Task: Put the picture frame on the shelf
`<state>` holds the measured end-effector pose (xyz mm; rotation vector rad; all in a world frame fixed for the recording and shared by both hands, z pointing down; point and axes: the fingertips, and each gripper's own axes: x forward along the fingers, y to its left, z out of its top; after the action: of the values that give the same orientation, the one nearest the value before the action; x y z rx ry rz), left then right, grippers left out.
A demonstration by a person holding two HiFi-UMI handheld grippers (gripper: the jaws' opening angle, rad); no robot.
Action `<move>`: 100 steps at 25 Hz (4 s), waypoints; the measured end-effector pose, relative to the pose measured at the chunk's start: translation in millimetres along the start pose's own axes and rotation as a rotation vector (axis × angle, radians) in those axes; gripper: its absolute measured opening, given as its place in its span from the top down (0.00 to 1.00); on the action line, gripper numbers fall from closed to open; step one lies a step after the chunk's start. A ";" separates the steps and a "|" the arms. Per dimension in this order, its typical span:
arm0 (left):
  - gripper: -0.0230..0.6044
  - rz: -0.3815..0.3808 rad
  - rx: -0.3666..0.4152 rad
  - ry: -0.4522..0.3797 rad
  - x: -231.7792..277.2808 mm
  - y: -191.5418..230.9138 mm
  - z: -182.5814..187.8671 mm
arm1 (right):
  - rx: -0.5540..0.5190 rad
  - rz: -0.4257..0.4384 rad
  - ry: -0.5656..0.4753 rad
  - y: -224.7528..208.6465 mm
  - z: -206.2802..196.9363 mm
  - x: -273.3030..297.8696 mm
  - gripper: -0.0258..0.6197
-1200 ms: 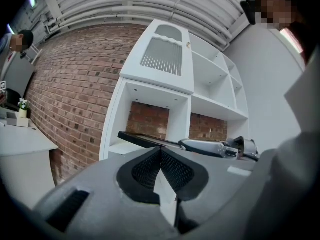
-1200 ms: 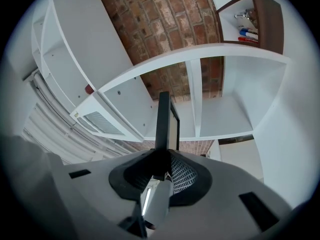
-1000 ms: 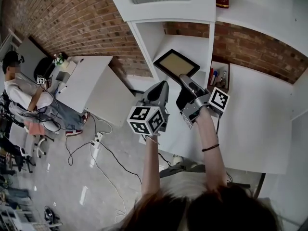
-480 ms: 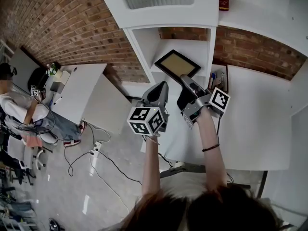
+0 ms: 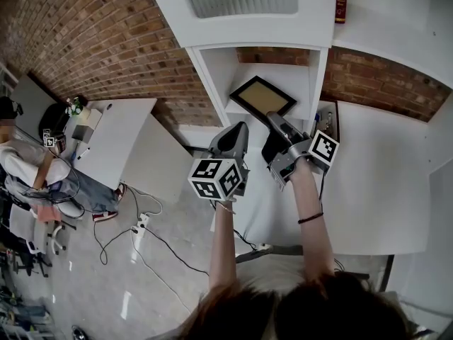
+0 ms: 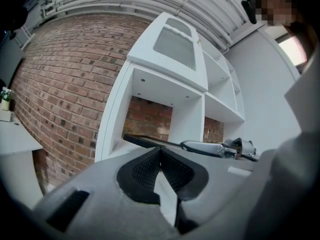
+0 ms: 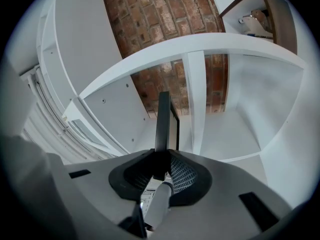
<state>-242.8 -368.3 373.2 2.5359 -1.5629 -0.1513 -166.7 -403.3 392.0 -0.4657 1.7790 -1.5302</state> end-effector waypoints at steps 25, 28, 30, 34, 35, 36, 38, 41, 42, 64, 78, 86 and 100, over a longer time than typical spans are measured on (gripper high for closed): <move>0.95 -0.026 -0.009 0.035 29.3 26.2 -10.6 | 0.022 -0.032 -0.033 -27.6 15.2 21.0 0.84; 0.95 -0.032 -0.012 0.043 31.9 26.5 -13.0 | 0.030 -0.035 -0.031 -29.8 15.3 21.4 0.84; 0.95 -0.034 -0.016 0.048 33.3 26.7 -15.6 | 0.034 -0.039 -0.031 -31.8 15.4 21.0 0.84; 0.95 -0.042 -0.017 0.051 36.2 26.4 -17.8 | 0.035 -0.045 -0.035 -34.7 16.7 20.6 0.84; 0.95 -0.044 -0.018 0.051 36.8 26.4 -18.2 | 0.034 -0.045 -0.036 -35.0 17.0 20.6 0.84; 0.95 -0.046 -0.019 0.052 37.4 26.4 -18.6 | 0.034 -0.045 -0.037 -35.2 17.3 20.5 0.84; 0.95 -0.049 -0.020 0.055 38.4 26.0 -19.4 | 0.033 -0.045 -0.038 -35.6 17.8 20.2 0.84; 0.95 -0.051 -0.020 0.057 40.0 26.5 -20.8 | 0.033 -0.043 -0.037 -36.4 18.1 20.5 0.84; 0.95 -0.051 -0.021 0.058 40.3 26.5 -21.4 | 0.034 -0.043 -0.036 -36.5 18.0 20.8 0.84; 0.95 -0.060 -0.027 0.056 42.5 24.0 -23.3 | 0.042 -0.055 -0.022 -37.9 14.0 21.8 0.84; 0.95 -0.058 -0.026 0.058 40.2 25.3 -21.9 | 0.059 -0.056 -0.009 -35.1 12.2 22.1 0.80; 0.95 -0.056 -0.023 0.060 40.5 26.1 -22.3 | 0.074 -0.065 -0.005 -39.5 12.7 21.4 0.78; 0.95 -0.046 -0.024 0.067 37.6 22.1 -25.8 | 0.094 -0.063 0.008 -42.7 11.4 16.3 0.76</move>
<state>-240.9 -409.5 402.6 2.5327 -1.4706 -0.0890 -177.2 -432.1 427.8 -0.4743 1.7041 -1.6536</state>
